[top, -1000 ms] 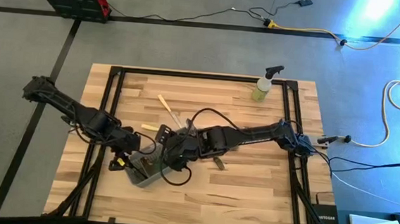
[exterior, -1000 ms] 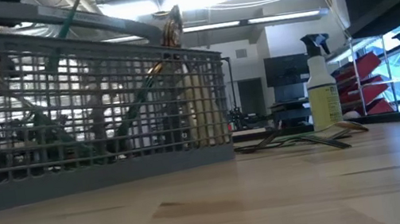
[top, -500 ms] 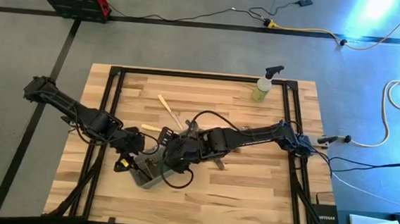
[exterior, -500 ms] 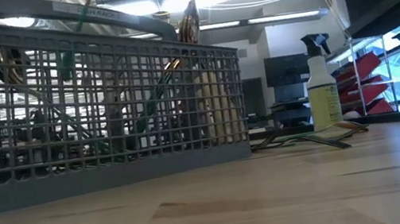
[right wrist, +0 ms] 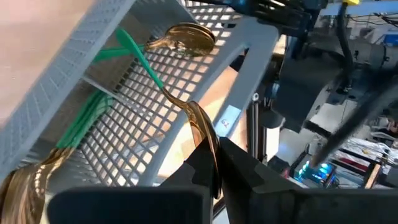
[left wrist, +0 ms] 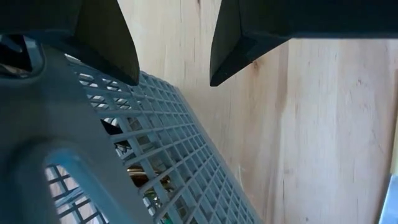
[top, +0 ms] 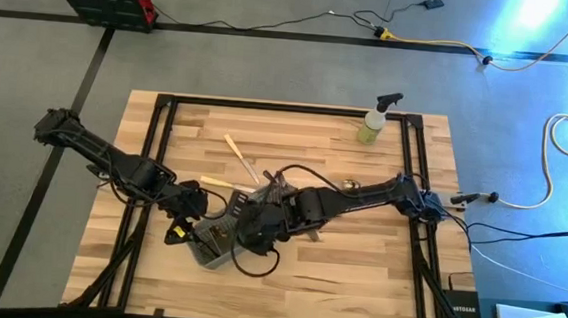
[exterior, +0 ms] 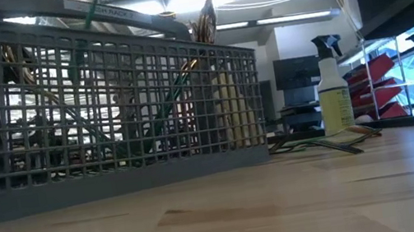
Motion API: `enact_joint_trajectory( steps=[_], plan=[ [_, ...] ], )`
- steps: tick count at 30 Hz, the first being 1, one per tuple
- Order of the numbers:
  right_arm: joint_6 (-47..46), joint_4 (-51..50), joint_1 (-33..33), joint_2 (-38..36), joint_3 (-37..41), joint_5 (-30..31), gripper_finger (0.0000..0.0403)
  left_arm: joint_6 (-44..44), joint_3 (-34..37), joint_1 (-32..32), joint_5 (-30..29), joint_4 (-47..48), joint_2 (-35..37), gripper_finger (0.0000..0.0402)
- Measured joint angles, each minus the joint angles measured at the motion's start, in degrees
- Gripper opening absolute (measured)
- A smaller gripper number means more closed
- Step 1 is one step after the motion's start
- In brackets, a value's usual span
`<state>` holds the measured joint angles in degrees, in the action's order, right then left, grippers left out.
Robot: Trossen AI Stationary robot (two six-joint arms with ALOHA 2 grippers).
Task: Sort silverware
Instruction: Put the spoon into the silverware tray
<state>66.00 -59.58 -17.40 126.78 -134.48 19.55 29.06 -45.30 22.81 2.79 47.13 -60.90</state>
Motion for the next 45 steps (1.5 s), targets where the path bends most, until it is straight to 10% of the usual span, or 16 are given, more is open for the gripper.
enact_joint_trajectory(
  steps=[18,39,45],
  plan=[
    [0.2,-0.3,0.0,0.4,0.0,2.2,0.0004,-0.2,0.0,0.0,0.3,0.4,0.1,0.0182],
    [0.2,6.1,-1.1,2.8,-0.4,3.4,0.0111,-3.2,-0.1,0.0,0.5,0.8,2.9,0.0182],
    [-0.4,5.3,-2.2,2.7,-0.4,11.6,0.0111,-3.0,-0.3,0.0,-1.1,1.6,9.9,0.0182]
  ],
)
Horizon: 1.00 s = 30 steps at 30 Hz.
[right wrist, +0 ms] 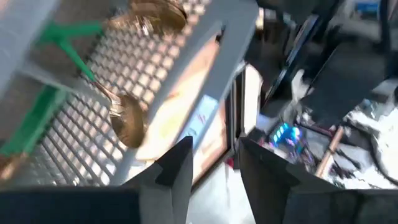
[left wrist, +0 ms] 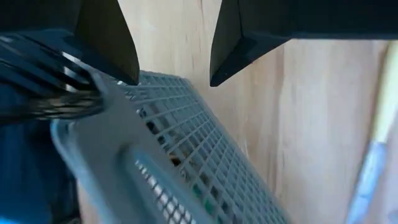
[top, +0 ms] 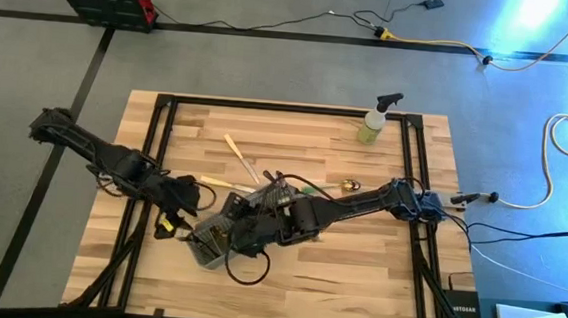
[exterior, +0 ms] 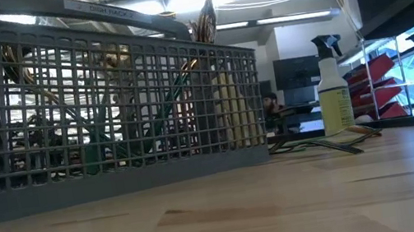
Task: Sort silverware
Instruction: Put the spoon into the silverware tray
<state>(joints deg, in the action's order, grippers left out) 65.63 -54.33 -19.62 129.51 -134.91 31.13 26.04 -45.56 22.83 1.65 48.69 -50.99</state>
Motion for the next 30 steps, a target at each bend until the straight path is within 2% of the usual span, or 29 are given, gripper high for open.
enact_joint_trajectory(
  steps=[2,6,8,14,17,21,24,27,30],
  plan=[
    [-1.4,0.1,-1.0,0.0,0.0,0.3,0.0111,0.1,-1.2,0.0,-3.6,3.5,2.5,0.0182],
    [-7.4,-0.4,-3.8,-1.3,0.0,0.1,0.0111,1.3,-5.5,0.0,-17.2,12.6,6.8,0.0182],
    [-13.1,-2.5,-4.8,-2.1,-0.1,2.0,0.0111,1.1,-8.5,0.0,-22.3,14.4,7.9,0.0182],
    [-35.6,-13.8,-6.4,-3.5,-0.1,3.6,0.0110,-12.0,-18.5,-0.2,-27.0,10.4,5.8,0.0182],
    [-45.7,-19.6,-6.9,-3.5,0.1,0.3,0.0110,-21.0,-24.1,-1.4,-24.9,8.8,-0.3,0.0182],
    [-59.4,-25.6,-7.6,-3.5,0.8,-4.9,0.0110,-33.7,-32.3,-2.4,-23.1,9.3,-12.3,0.0182],
    [-69.4,-29.7,-9.0,-3.5,0.8,-5.7,0.0110,-44.2,-37.6,-3.5,-23.0,10.3,-20.7,0.0182],
    [-77.4,-32.7,-11.9,-3.5,1.9,-5.9,0.0110,-55.5,-41.6,-3.5,-24.8,14.1,-27.8,0.0182],
    [-81.1,-35.8,-15.2,-3.5,3.7,-4.5,0.0110,-66.0,-43.9,-3.5,-30.0,19.5,-33.9,0.0182]
  ],
)
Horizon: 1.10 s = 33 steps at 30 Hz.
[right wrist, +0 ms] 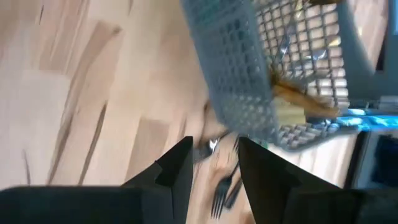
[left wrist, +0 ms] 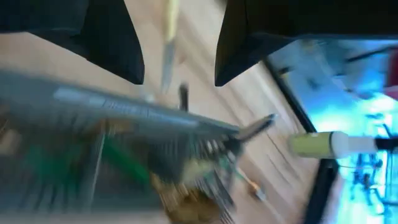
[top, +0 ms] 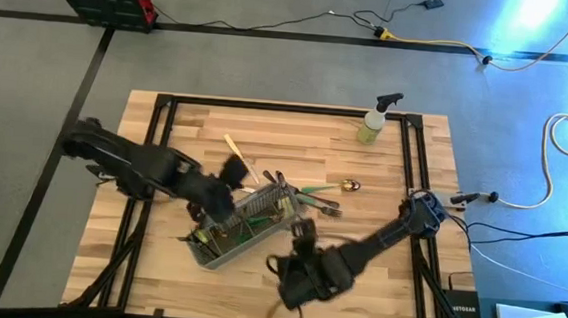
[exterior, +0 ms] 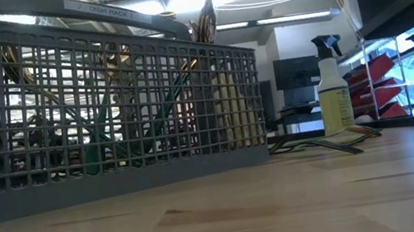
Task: Sort silverware
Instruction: Put the spoon into the silverware tray
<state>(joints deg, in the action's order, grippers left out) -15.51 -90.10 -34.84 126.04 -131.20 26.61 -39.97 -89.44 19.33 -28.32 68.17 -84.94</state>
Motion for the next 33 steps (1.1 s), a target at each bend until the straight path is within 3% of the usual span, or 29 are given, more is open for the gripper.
enact_joint_trajectory(
  steps=[3,8,12,23,28,33],
  plan=[
    [-1.7,-0.1,-3.3,0.0,2.4,4.1,0.0110,-7.3,-2.5,-0.3,0.8,3.8,-3.3,0.0182],
    [-5.0,0.0,-7.5,0.0,5.1,9.9,0.0110,-18.2,-2.6,2.3,1.1,2.5,-5.9,0.0182],
    [-6.6,0.0,-9.5,0.1,6.1,13.5,0.0110,-20.8,-2.9,3.3,-0.1,1.6,-8.7,0.0182],
    [-8.0,0.0,-9.8,0.0,6.5,16.0,0.0110,-26.3,-2.6,5.5,-15.1,-2.1,-11.0,0.0181],
    [-7.6,0.3,-7.9,0.0,6.5,27.1,0.0110,-21.8,-2.5,6.5,-16.6,-1.2,-9.5,0.0182],
    [-9.2,2.1,-1.9,-0.1,6.5,29.1,0.0107,-6.4,-2.4,6.7,-16.8,1.4,-4.4,0.0182]
  ],
)
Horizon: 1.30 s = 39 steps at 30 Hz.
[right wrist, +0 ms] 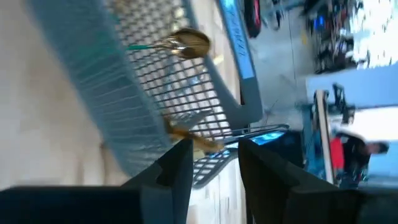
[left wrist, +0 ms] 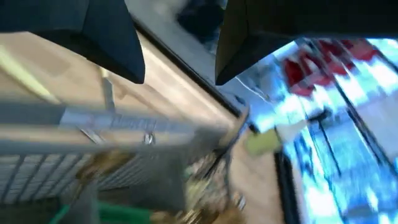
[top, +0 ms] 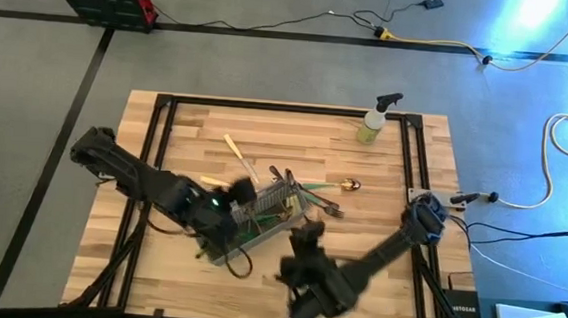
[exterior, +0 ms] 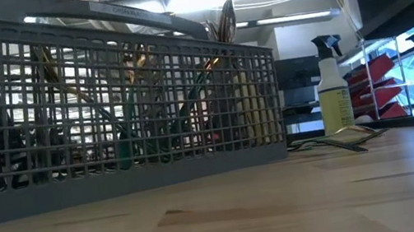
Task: Sort silverware
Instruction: Put the spoon into the silverware tray
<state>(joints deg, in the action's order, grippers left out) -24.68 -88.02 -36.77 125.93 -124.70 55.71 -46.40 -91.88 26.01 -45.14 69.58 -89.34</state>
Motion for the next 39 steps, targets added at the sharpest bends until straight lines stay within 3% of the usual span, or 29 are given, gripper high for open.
enact_joint_trajectory(
  steps=[3,5,7,9,10,15,18,21,24,29,33,36,39],
  plan=[
    [9.0,6.2,3.5,-0.1,0.0,-4.9,0.0076,11.0,0.0,-0.1,0.1,0.2,5.5,0.0182],
    [17.9,13.0,5.5,-0.1,0.0,-11.4,0.0044,18.7,0.0,-0.1,3.6,-0.5,10.3,0.0182],
    [27.0,21.3,7.5,-0.3,0.0,-21.5,0.0015,25.8,0.7,-0.1,7.8,-3.3,15.9,0.0182],
    [34.3,28.2,9.7,-0.7,0.0,-33.2,0.0006,30.8,3.4,0.2,9.7,-7.7,21.9,0.0182],
    [35.8,30.4,10.8,-0.8,0.0,-36.1,0.0008,32.9,5.2,0.5,10.3,-9.7,24.9,0.0182],
    [36.9,31.7,15.4,-1.1,0.1,-36.7,0.0007,40.0,17.1,0.9,13.1,-20.0,37.6,0.0182],
    [40.0,36.6,17.6,-2.1,4.8,-44.3,0.0001,41.5,26.6,0.9,16.8,-28.7,44.0,0.0182],
    [40.3,46.4,20.0,-5.4,15.1,-51.3,0.0001,41.7,34.6,0.9,19.0,-36.0,48.3,0.0182],
    [39.3,60.0,21.4,-12.6,28.1,-50.6,0.0000,43.0,39.7,0.9,19.3,-38.6,51.3,0.0182],
    [42.0,102.3,20.3,-25.7,51.2,-52.0,0.0000,43.8,42.8,0.9,17.8,-41.8,53.6,0.0182],
    [36.1,126.4,20.9,-28.2,68.0,-48.4,0.0002,47.4,42.8,0.9,18.3,-41.6,53.2,0.0182],
    [25.1,129.1,20.5,-28.3,69.0,-47.0,0.0015,49.8,42.8,1.0,18.5,-40.8,52.4,0.0182],
    [22.0,112.2,18.9,-27.7,62.0,-44.0,0.0049,50.5,42.9,1.0,18.3,-40.0,51.3,0.0182]
  ],
)
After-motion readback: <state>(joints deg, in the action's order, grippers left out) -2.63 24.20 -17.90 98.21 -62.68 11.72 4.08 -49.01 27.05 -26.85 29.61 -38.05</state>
